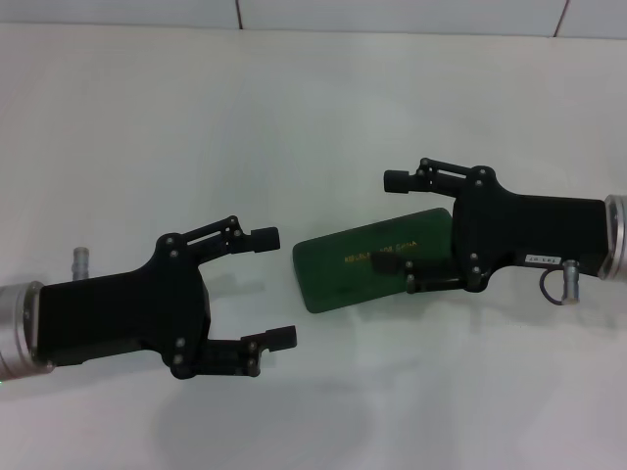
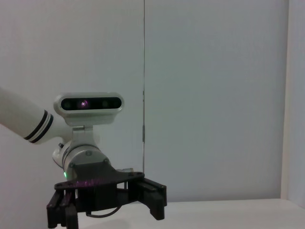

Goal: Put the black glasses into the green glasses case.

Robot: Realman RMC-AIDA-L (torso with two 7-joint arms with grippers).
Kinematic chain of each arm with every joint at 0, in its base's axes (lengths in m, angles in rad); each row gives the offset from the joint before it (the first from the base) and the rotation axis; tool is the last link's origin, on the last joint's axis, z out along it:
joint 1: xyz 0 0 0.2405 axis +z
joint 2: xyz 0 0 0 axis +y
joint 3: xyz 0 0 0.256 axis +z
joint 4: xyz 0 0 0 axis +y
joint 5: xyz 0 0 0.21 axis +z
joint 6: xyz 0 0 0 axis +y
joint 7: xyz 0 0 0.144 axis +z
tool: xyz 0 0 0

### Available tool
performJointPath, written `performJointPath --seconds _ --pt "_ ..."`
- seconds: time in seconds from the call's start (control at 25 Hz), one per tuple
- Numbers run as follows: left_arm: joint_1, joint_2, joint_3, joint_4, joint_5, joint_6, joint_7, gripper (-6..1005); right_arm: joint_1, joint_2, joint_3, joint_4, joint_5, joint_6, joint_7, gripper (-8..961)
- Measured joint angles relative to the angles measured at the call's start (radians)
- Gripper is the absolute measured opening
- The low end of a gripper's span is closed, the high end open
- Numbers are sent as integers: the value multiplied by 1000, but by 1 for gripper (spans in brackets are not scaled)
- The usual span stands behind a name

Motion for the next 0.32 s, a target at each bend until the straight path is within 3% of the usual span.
performJointPath --seconds 0.32 --pt "-4 3 -1 0 2 -1 6 893 1 0 0 2 2 3 8 863"
